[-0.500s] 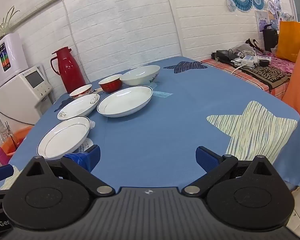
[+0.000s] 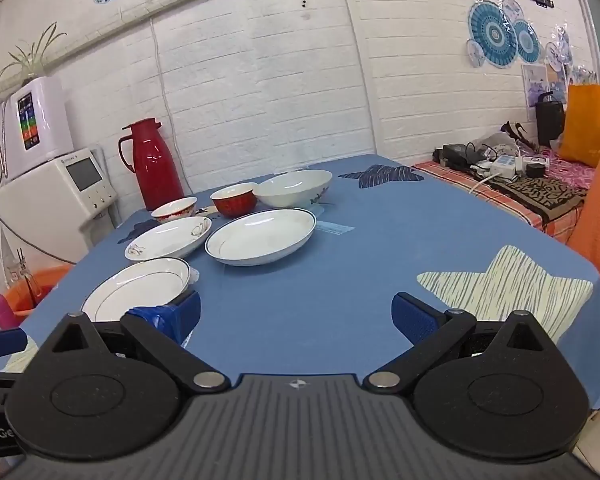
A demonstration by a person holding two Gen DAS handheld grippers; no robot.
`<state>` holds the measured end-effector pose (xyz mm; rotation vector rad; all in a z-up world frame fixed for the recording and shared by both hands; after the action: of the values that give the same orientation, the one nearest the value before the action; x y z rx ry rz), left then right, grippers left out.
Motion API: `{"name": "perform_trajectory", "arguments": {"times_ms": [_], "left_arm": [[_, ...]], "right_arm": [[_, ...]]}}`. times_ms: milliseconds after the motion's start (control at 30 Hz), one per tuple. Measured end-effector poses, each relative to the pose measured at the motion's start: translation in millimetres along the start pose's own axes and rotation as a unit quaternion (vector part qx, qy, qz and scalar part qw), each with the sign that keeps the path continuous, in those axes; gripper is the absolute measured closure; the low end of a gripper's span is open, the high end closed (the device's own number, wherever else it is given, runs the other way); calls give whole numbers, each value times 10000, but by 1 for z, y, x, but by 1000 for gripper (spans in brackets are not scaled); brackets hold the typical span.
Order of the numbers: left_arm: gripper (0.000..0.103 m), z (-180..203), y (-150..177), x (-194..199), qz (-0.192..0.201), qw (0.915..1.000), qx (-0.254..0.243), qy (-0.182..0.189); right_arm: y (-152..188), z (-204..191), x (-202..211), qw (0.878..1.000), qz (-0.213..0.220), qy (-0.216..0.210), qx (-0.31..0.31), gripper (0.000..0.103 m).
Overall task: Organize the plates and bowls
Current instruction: 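Move both grippers toward the gold-rimmed white plate on the tablecloth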
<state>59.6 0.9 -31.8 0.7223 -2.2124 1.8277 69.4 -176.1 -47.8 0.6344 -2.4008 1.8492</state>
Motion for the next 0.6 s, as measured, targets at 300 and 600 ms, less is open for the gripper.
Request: {"name": "perform_trajectory", "arguments": {"times_ms": [300,600], "left_arm": [[8,3,4,-4,-21,9999,-116,-85],[8,0,6,-4,-2,9999,-102,-81]], "right_arm": [[6,6,-2,9992,-77,-74,-396,13],[11,2,-4,9981,-229,-279,-507,13]]}}
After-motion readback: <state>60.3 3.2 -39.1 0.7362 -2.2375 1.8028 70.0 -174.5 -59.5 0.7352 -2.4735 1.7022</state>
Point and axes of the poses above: each gripper's, at about its wrist camera, not at the fingertips, and x roughly against the way its jaws point, z to its right, y to its underside, the point moved 7 cm from there along -x, roughly the way its jaws point, and after that the axes turned 14 degrees about -y, right-handed, at the moved point
